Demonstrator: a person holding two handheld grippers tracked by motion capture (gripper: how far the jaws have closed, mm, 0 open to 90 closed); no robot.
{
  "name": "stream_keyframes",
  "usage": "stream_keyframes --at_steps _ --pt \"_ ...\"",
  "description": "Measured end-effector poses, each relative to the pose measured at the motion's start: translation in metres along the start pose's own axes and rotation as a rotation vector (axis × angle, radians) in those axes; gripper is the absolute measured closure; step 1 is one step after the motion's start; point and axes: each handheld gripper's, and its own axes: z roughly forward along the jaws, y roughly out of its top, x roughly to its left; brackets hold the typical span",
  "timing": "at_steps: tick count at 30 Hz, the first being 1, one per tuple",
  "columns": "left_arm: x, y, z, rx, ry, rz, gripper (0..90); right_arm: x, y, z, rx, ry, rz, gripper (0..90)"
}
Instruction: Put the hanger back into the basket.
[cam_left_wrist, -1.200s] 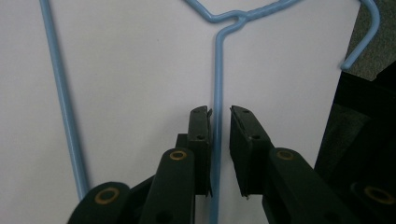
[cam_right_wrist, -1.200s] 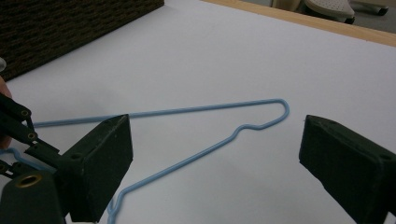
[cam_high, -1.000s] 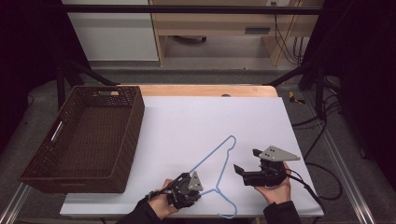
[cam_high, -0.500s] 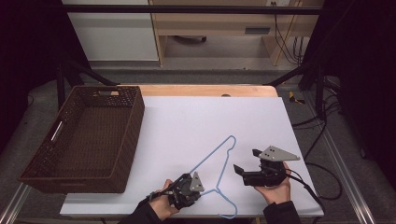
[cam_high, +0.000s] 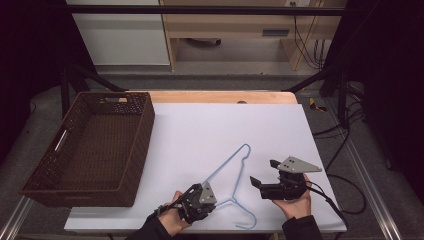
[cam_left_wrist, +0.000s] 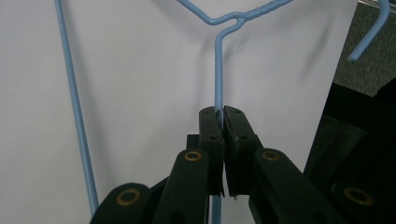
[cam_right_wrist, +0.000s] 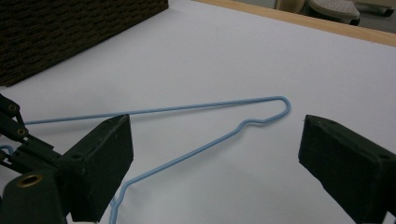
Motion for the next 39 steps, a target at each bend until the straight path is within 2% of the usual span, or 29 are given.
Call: stream_keyframes --at_steps 20,26,36,39 --pt "0.02 0.0 -0.041 -0.152 0.052 -0.092 86.9 0.002 -0.004 0.008 0.012 0.034 0.0 12.4" --pt "0.025 -0.001 -0.048 -0.186 0.07 -0.116 87.0 0.006 -0.006 0.014 0.018 0.071 0.003 13.6" --pt "0.026 -0.001 -0.049 -0.186 0.078 -0.127 87.1 0.013 -0.005 0.017 -0.004 0.138 0.002 15.4" --pt "0.026 -0.001 -0.048 -0.184 0.079 -0.128 87.1 0.017 -0.004 0.019 -0.001 0.15 -0.019 16.2"
